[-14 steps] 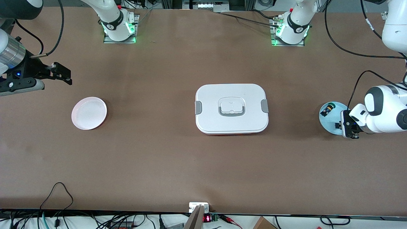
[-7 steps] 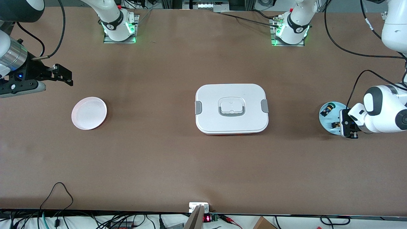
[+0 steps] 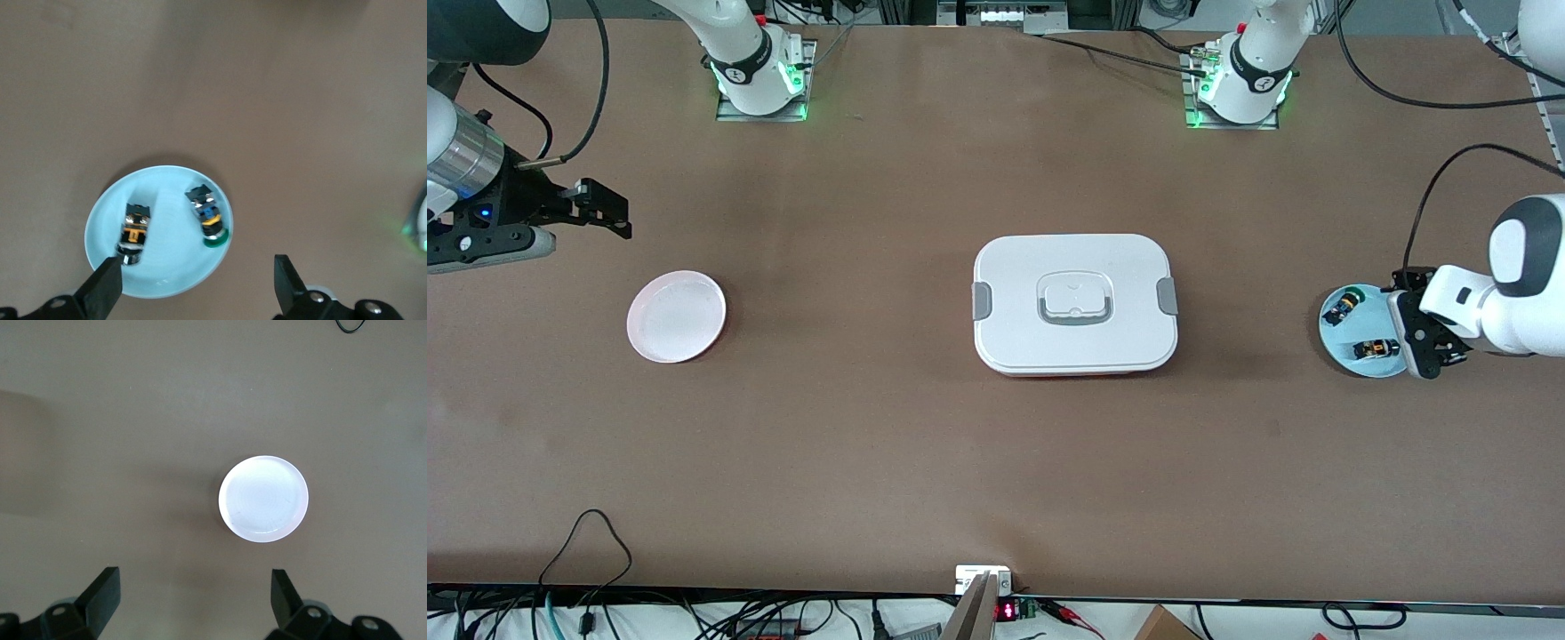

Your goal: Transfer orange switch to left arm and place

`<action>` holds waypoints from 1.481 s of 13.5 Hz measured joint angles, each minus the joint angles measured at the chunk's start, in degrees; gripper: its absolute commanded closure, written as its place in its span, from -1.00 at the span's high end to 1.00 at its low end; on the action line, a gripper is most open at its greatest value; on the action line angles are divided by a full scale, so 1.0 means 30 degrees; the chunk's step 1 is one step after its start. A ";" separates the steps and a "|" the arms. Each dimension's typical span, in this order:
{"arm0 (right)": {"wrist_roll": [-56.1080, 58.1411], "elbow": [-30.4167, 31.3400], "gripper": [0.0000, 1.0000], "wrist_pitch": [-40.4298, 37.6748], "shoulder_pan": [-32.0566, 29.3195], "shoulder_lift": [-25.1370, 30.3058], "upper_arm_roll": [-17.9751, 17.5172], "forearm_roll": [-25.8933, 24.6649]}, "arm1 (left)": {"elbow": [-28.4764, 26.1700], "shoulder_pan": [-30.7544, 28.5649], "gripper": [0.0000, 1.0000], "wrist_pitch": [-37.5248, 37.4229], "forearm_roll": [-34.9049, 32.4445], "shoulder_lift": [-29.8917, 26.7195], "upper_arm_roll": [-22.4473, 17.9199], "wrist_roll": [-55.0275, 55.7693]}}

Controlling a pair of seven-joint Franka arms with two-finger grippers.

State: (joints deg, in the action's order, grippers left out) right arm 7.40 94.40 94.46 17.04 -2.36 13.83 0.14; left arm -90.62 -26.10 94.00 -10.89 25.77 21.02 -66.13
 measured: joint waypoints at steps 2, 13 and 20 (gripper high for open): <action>0.0000 -0.0001 1.00 -0.0005 0.0005 0.0000 0.0000 0.0014 | 0.1654 0.0003 1.00 -0.2467 0.0015 -0.0137 0.1008 0.3988; 0.0000 -0.0007 1.00 -0.0038 0.0006 0.0000 0.0000 0.0036 | 0.5050 0.6362 1.00 -0.3637 0.4011 -0.2397 -0.5268 2.0991; 0.0000 -0.0010 1.00 -0.0054 0.0014 -0.0002 -0.0002 0.0321 | -0.1813 0.9396 1.00 0.0907 0.4011 -0.8209 -0.9459 1.9741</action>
State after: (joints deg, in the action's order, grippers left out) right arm 7.40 94.37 94.29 17.08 -2.37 13.82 1.10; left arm -96.06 2.08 96.72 1.15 1.14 -7.36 -6.90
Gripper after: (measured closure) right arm 0.000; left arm 0.000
